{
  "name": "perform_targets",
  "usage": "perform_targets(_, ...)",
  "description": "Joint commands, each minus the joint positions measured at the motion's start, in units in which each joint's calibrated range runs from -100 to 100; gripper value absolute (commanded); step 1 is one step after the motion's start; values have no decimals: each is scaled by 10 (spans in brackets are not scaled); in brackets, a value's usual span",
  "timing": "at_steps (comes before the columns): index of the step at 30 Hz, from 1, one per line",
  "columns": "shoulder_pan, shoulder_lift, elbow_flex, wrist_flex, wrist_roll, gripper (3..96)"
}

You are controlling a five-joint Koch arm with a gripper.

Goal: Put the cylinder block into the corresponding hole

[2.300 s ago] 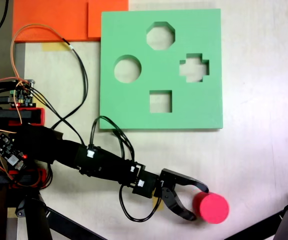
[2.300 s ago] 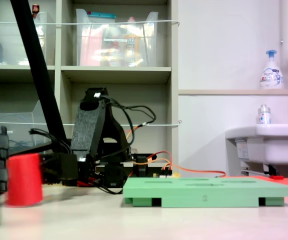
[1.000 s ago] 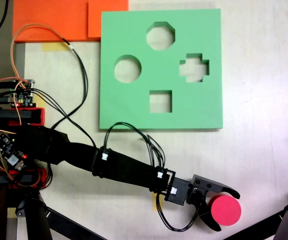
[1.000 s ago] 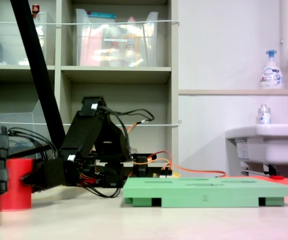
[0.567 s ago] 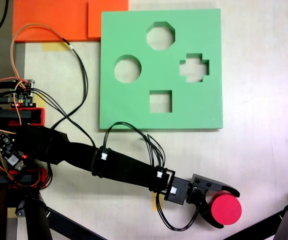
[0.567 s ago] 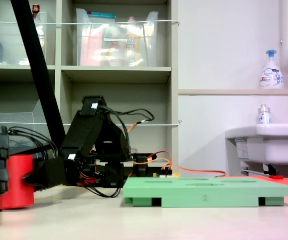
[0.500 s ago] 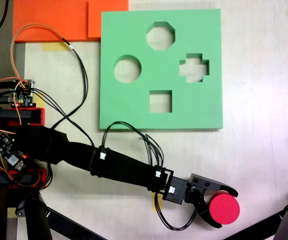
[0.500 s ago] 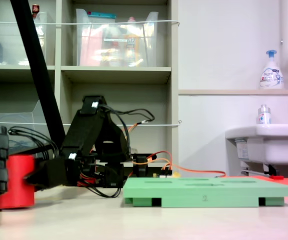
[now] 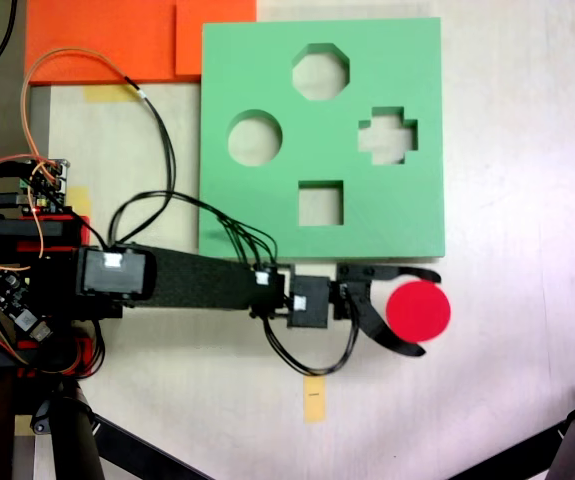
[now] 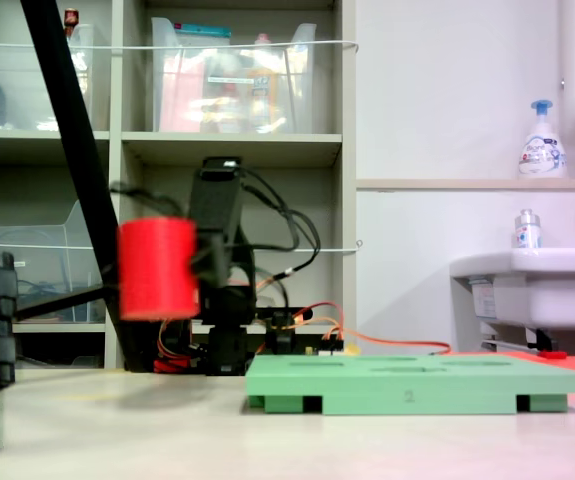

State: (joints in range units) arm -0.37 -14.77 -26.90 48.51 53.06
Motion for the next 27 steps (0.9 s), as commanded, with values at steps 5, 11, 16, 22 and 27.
perform_targets(5,99,-253,-78,15,-37,339)
perform_targets(11,154,-275,-126,15,-47,339)
perform_targets(16,188,-267,-166,15,-47,340)
perform_targets(22,218,-289,-287,40,-46,363)
perform_targets(27,226,-322,-371,86,-45,368)
